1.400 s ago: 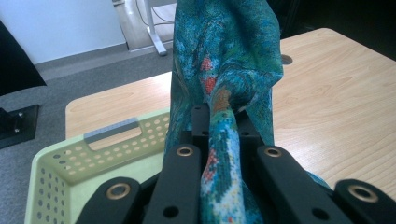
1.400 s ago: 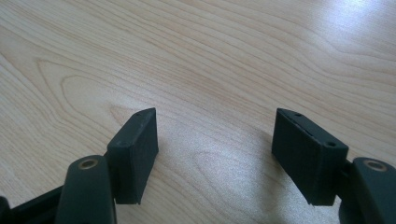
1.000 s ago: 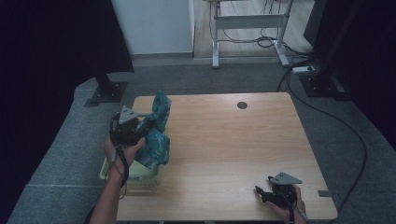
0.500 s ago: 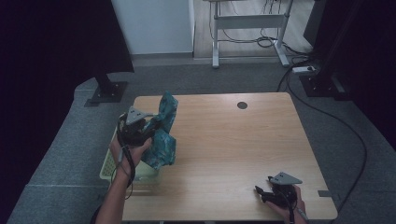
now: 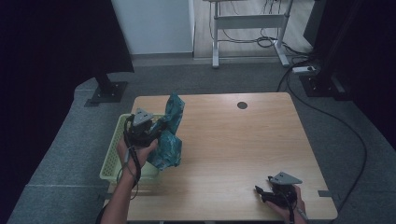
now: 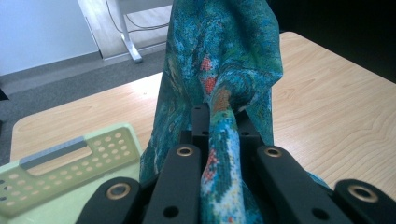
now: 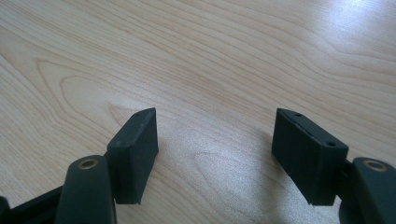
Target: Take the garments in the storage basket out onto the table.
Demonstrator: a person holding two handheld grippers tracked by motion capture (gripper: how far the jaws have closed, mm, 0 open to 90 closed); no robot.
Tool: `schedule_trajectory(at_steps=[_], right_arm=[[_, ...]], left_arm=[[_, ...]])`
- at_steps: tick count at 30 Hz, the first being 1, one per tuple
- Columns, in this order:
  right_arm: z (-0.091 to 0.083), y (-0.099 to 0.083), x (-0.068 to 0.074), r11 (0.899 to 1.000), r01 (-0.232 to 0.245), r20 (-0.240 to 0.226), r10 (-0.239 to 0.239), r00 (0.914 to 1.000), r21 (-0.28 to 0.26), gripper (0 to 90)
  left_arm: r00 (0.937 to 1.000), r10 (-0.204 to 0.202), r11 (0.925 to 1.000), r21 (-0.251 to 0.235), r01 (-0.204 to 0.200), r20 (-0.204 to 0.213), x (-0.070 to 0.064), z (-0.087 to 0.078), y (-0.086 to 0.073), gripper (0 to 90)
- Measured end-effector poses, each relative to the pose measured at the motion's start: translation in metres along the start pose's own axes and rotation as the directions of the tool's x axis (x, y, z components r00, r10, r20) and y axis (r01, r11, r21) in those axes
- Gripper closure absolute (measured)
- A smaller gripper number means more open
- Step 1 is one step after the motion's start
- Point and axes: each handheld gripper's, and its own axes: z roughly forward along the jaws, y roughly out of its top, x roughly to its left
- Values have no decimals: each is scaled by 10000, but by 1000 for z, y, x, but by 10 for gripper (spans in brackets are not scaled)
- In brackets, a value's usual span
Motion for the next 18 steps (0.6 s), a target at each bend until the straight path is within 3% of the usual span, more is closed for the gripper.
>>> schedule_trajectory(at_steps=[18], right_arm=[[0, 0, 0, 10000, -18, -5, 18, 10000, 10, 312]], left_arm=[[9994, 248, 9995, -197, -243, 255, -15, 3, 10, 840]])
